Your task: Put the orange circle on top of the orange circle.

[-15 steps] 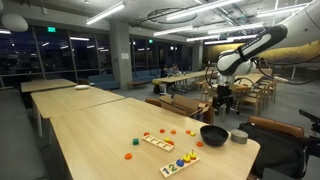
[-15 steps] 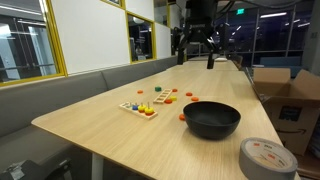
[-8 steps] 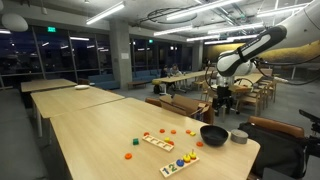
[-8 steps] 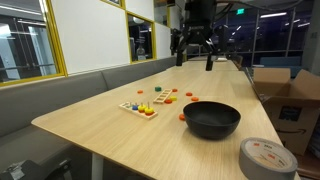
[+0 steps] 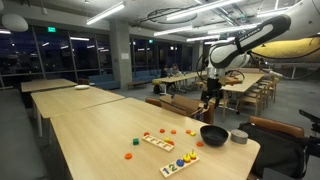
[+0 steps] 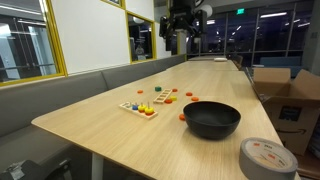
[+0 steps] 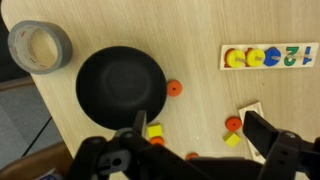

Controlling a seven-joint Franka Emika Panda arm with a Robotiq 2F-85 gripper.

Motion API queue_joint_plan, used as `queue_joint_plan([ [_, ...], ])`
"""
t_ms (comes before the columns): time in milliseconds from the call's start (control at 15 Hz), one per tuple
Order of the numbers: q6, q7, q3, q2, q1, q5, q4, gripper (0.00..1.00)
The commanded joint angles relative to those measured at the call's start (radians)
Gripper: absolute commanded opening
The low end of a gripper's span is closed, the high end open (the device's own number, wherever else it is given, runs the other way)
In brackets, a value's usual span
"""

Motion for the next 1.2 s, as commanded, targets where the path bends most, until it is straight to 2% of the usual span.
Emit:
queue_joint_plan([
  [0, -0.043, 0.067, 0.052, -0.019, 0.03, -0.04, 0.068, 1.0],
  [600, -0.052, 0.114, 0.154, 0.039, 0.099, -0.145, 0.152, 1.0],
  [1133, -0.022, 0.158, 0.181, 0.162, 0.132, -0.281, 0.212, 1.0],
])
